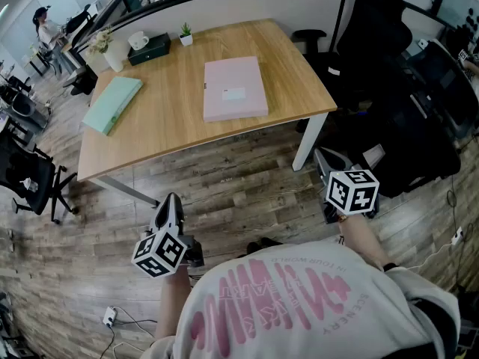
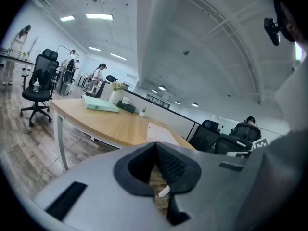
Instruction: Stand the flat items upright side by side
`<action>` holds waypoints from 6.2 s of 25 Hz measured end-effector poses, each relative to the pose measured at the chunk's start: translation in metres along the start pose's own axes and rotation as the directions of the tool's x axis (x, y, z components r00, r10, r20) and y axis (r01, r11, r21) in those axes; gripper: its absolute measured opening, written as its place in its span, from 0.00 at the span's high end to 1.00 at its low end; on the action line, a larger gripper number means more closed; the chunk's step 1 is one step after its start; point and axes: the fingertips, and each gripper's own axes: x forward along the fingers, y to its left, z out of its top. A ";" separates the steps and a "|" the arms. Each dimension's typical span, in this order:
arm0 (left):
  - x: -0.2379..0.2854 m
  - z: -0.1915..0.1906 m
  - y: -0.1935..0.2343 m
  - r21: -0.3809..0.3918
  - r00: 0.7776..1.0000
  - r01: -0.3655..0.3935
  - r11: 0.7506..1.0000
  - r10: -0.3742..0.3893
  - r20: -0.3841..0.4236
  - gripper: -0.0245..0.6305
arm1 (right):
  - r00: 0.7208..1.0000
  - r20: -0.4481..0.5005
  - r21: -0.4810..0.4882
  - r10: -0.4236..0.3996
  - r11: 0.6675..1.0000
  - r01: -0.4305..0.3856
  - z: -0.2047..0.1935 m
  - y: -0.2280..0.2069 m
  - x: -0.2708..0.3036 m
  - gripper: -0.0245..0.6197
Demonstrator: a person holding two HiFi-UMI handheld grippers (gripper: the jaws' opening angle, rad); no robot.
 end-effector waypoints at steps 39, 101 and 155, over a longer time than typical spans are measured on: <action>0.387 0.096 0.037 -0.063 0.961 0.209 0.976 -0.216 -0.174 0.96 | 0.989 -0.145 0.413 -0.034 0.906 0.092 0.064 -0.058 0.311 0.90; 0.509 0.135 -0.015 0.271 0.918 0.335 0.903 -0.248 -0.308 0.53 | 0.985 -0.025 -0.098 0.168 0.981 -0.170 0.184 0.009 0.449 0.53; 0.559 0.169 -0.009 0.349 0.897 0.429 0.834 -0.347 -0.273 0.56 | 0.980 -0.020 -0.245 0.196 0.950 -0.195 0.224 -0.009 0.503 0.50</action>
